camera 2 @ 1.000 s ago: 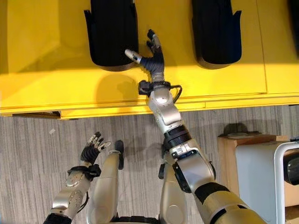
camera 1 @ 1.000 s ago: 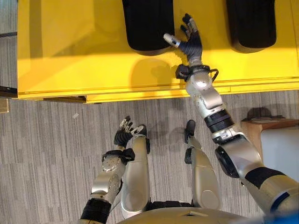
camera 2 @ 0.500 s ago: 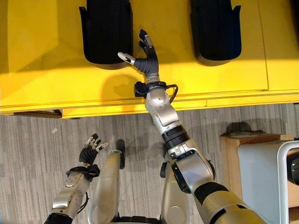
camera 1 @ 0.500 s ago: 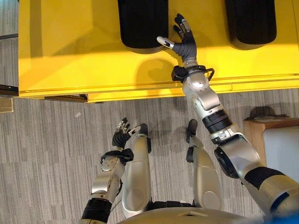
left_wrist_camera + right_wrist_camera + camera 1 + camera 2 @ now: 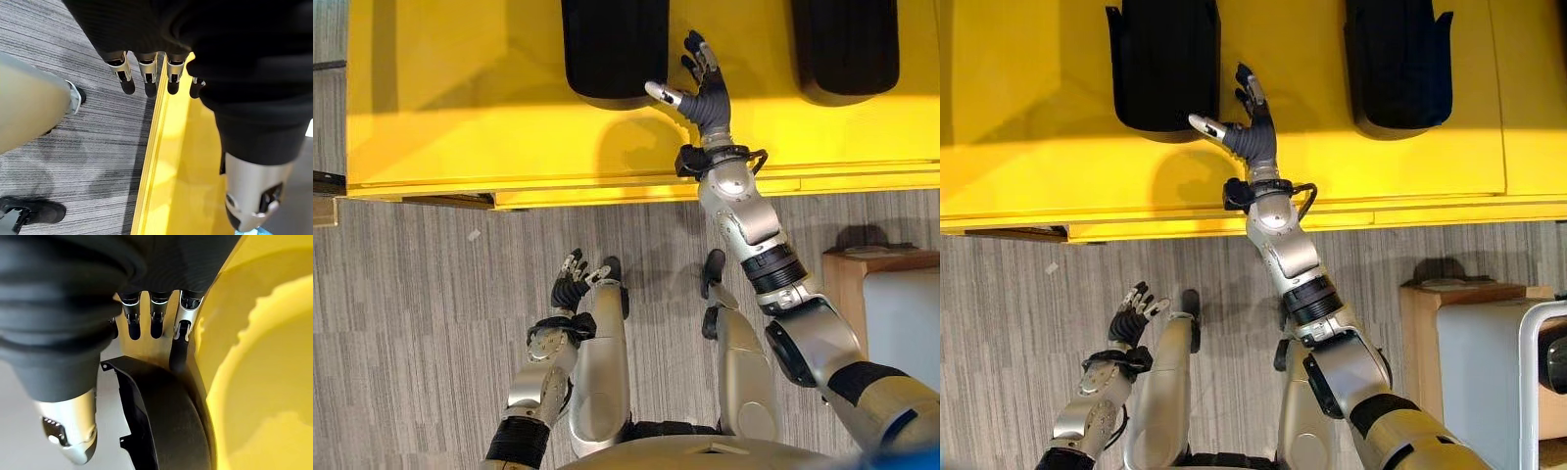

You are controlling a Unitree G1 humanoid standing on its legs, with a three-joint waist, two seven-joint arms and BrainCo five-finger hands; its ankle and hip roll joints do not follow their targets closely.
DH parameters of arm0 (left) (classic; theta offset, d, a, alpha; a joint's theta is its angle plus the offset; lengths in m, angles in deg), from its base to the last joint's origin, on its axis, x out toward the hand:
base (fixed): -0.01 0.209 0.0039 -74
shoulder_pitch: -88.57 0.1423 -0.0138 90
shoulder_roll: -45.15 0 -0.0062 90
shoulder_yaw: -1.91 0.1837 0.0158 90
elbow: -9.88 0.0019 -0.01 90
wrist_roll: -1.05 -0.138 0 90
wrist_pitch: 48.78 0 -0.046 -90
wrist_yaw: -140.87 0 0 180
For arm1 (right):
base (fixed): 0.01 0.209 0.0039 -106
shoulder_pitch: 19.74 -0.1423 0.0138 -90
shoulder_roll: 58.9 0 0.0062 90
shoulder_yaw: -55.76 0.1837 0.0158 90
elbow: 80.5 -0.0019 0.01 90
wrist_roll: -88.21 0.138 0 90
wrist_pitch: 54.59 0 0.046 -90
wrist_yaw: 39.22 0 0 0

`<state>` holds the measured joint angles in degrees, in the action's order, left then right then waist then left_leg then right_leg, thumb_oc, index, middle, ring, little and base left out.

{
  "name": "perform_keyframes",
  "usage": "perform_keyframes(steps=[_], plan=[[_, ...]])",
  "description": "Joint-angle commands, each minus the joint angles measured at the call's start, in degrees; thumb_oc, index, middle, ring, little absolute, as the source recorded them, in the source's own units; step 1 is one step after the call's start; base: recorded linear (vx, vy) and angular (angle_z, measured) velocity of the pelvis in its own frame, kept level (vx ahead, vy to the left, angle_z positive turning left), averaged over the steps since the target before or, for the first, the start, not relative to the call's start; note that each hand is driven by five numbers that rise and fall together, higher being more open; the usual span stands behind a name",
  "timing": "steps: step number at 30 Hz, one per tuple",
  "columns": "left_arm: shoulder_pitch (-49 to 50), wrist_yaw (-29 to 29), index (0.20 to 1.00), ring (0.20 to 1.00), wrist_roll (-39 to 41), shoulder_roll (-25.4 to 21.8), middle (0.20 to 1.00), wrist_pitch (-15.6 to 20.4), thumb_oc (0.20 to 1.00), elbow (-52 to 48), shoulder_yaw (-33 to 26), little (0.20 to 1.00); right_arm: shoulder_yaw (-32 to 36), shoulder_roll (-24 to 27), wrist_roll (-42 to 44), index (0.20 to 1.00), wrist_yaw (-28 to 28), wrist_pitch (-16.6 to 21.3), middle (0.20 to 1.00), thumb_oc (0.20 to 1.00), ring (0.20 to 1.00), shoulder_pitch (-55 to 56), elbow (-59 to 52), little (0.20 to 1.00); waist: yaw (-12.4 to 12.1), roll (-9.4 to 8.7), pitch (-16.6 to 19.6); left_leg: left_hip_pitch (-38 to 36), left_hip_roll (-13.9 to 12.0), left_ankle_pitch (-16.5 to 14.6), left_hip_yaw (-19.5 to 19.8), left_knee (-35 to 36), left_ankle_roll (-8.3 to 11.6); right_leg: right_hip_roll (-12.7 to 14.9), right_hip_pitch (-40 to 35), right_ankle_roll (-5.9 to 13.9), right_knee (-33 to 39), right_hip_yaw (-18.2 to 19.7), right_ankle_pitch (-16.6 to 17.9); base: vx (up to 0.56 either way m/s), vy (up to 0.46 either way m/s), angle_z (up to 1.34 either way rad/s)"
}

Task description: Move parts from the plastic box to the shelf.

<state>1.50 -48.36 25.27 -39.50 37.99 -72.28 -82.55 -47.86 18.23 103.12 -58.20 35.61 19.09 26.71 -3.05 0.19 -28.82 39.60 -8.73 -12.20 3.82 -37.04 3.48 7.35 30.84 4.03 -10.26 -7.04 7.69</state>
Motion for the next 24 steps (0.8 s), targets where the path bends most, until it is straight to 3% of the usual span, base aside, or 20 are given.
perform_keyframes(steps=[1,15,24], plan=[[2.7,-0.7,1.0,1.0,-0.1,-1.1,1.0,1.3,1.0,-5.9,0.3,1.0,2.4,0.4,-2.7,1.0,-1.1,2.2,1.0,1.0,1.0,-0.2,-7.0,1.0,-0.7,1.77,-1.0,-3.4,-2.9,15.4,-1.9,12.7,3.78,0.8,-3.5,-1.58,-4.8,1.7,2.6,0.0,0.0,0.0],[3.3,-1.1,1.0,1.0,-0.4,-2.0,1.0,1.4,1.0,-6.4,1.3,1.0,1.0,0.9,-8.1,1.0,0.0,3.7,1.0,1.0,1.0,4.4,-21.8,1.0,0.5,1.64,-1.0,-4.0,-2.9,15.4,-2.3,12.6,3.51,0.8,-3.3,-1.46,-5.9,1.9,2.1,0.0,0.0,0.0],[3.9,0.2,1.0,1.0,-1.7,-0.4,1.0,1.3,1.0,-4.9,0.8,1.0,-2.4,2.8,-5.2,1.0,4.8,4.2,1.0,1.0,1.0,17.2,-27.6,1.0,1.2,1.64,-1.0,-9.2,-2.8,16.4,-3.6,16.0,3.06,0.9,-6.1,-1.31,-6.0,2.1,1.5,-0.01,-0.005,0.0]])
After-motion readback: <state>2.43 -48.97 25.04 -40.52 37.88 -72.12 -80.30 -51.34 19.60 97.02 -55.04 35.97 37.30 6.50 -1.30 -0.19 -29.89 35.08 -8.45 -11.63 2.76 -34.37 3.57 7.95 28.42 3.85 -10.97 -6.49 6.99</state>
